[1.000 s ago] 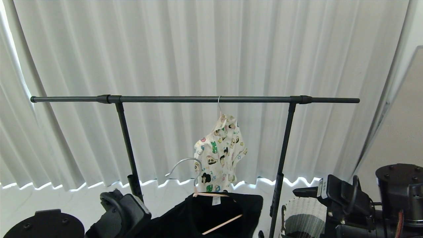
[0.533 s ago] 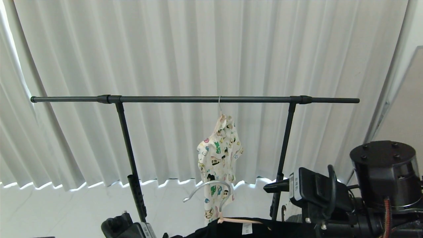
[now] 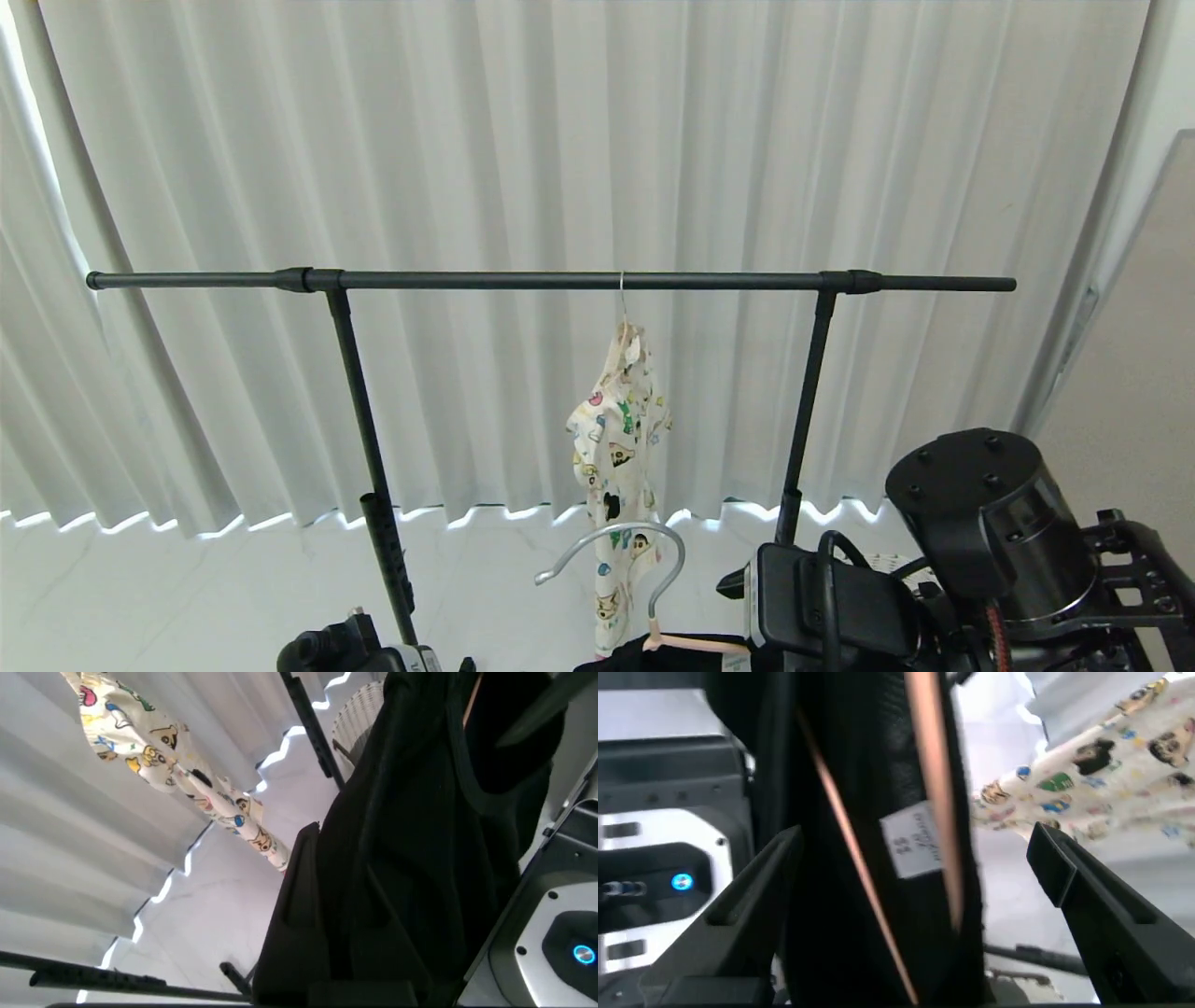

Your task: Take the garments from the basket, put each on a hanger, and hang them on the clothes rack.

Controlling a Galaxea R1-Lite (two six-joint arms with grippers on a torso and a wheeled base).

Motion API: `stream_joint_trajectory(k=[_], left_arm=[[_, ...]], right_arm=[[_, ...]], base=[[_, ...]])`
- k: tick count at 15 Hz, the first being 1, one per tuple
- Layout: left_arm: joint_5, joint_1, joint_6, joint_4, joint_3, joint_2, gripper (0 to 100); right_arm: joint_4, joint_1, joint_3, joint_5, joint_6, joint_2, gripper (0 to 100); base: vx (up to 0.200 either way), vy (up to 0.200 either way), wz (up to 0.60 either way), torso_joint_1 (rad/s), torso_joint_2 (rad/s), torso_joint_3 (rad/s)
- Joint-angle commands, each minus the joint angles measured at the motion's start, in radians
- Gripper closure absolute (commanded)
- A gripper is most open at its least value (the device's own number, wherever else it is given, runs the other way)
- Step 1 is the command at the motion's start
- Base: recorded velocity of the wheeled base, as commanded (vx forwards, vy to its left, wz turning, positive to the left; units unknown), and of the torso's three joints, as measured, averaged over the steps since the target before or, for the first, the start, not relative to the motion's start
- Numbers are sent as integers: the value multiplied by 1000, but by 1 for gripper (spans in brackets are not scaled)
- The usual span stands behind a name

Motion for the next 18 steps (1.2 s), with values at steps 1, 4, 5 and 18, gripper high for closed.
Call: stream_joint_trajectory(k=[1,4,5,18], left_arm=[[0,0,1,-4,-8,0,100],[0,0,3,-4,-9,-2,100],[0,0,3,-4,-9,-2,100],[19,9,50,-34,-26,6,0]], right_arm=[[2,-5,4,-13,1,6,0],[2,-16,7,-13,3,8,0],[1,-22,5,-13,3,8,100],[-7,-82,8,-19,-31,-52,100]], base=[[0,0,0,0,0,0],[0,0,0,0,0,0],[0,0,0,0,0,0],[0,0,0,0,0,0]])
